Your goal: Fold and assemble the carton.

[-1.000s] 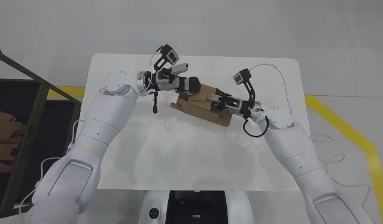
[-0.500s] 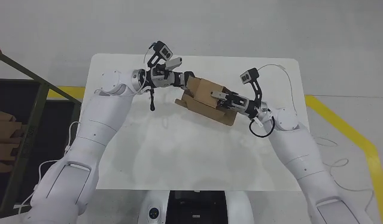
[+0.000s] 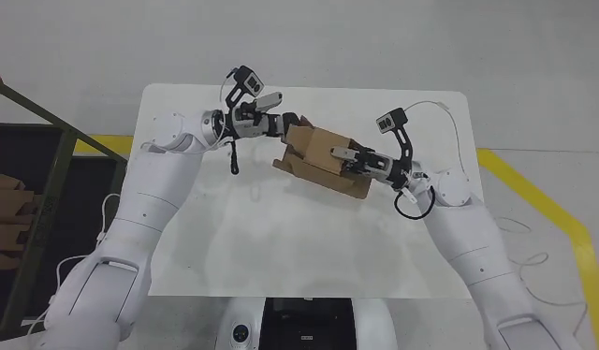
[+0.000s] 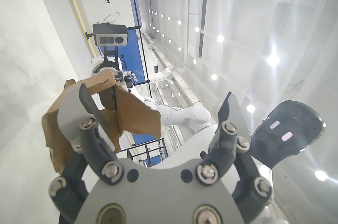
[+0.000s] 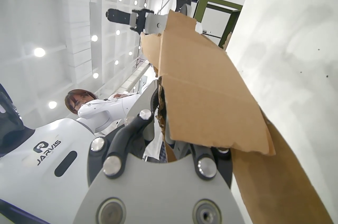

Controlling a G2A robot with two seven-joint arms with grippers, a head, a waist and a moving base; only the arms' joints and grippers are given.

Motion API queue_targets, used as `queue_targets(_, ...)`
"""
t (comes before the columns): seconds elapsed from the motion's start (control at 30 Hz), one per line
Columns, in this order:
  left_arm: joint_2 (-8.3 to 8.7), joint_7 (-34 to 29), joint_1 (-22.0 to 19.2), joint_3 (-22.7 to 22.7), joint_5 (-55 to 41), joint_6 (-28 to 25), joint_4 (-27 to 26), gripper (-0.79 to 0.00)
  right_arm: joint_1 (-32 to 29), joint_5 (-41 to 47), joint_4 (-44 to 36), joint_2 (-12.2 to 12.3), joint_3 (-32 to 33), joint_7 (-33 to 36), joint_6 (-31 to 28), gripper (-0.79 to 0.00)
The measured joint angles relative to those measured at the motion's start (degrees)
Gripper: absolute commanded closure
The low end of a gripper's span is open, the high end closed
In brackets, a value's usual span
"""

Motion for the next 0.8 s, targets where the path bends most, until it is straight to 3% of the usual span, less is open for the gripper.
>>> queue_targets(0.47,-0.44,-2.5,-0.7,1.8,-0.6,0.7,0.0,-0.785,-0.9,0.5,-2.8,-0.3,-2.1,1.2,0.7,0.0)
queue_targets(0.8,-0.14,-1.0,0.0,0.5,0.7,-0.8,-0.9,-0.785,-1.0,-2.0,-1.1,0.2,1.1,-6.0,-1.1,0.0)
